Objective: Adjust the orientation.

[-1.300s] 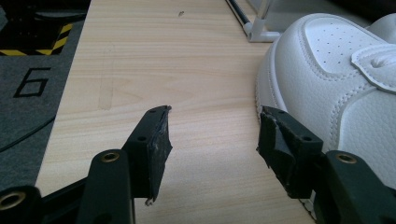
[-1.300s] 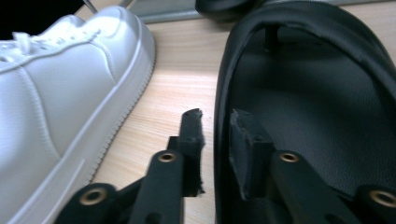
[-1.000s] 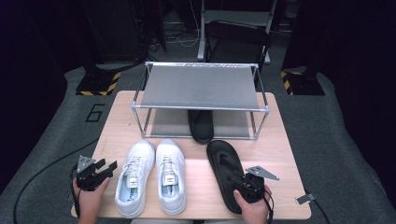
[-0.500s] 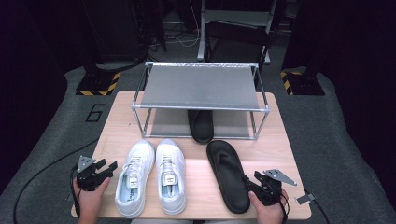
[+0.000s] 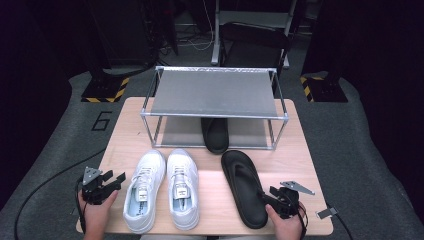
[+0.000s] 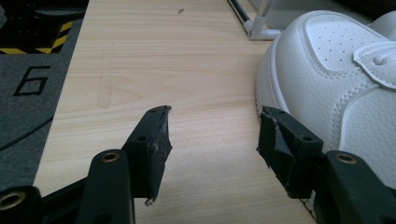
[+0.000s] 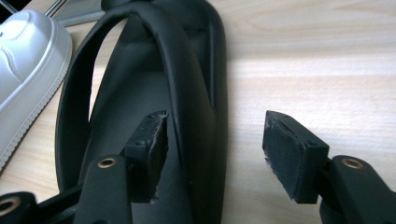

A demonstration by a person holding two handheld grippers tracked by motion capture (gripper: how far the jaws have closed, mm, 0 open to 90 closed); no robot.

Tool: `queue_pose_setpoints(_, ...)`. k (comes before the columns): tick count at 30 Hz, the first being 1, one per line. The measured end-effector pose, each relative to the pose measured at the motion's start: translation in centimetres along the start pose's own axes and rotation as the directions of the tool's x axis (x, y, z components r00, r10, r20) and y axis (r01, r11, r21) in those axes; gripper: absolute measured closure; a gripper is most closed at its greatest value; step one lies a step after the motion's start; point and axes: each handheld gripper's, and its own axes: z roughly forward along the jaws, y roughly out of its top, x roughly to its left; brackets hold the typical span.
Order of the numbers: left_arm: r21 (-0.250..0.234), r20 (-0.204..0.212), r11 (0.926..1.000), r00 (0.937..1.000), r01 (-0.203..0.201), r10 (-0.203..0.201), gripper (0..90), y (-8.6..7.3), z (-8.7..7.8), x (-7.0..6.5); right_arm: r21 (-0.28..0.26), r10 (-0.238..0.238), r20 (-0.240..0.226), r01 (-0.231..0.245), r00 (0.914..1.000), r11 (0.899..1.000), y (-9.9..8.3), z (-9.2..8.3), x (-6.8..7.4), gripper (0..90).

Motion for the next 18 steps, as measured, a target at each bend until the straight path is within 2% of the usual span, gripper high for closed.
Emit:
queue_pose_setpoints(3, -0.001, -0.001, 1.0, 1.0, -0.003, 0.003, 43.0, 0.0, 0.0, 0.0, 0.011, 0.003, -0.003, -0.003, 1.0, 1.0, -0.3, 0.2, 0.1, 40.7)
queue_pose_setpoints(4, -0.019, -0.006, 0.9998, 1.0, -0.001, 0.001, 43.0, 0.0, 0.1, -0.1, 0.013, 0.007, -0.006, -0.006, 1.0, 1.0, -0.4, 0.2, 0.1, 40.9)
queue_pose_setpoints(7, 0.002, 0.001, 1.0, 1.0, -0.003, 0.003, 43.0, 0.0, 0.0, 0.0, 0.021, 0.019, -0.026, -0.019, 0.9995, 1.0, -0.7, 0.3, 0.1, 42.4)
queue_pose_setpoints(9, 0.002, 0.0, 1.0, 1.0, -0.003, 0.003, 43.0, 0.0, 0.0, 0.0, 0.027, 0.016, -0.033, -0.015, 0.9993, 1.0, -0.9, 0.3, 0.0, 44.2)
queue_pose_setpoints(12, -0.002, 0.0, 1.0, 1.0, -0.003, 0.003, 43.0, 0.0, -0.1, 0.0, 0.034, 0.036, -0.044, -0.035, 0.9984, 0.999, -1.2, 0.3, 0.0, 47.5)
queue_pose_setpoints(18, -0.006, -0.003, 1.0, 1.0, -0.004, 0.004, 43.0, 0.0, -0.1, 0.0, 0.041, 0.075, -0.104, -0.071, 0.9917, 0.997, -1.6, 0.1, -0.4, 51.4)
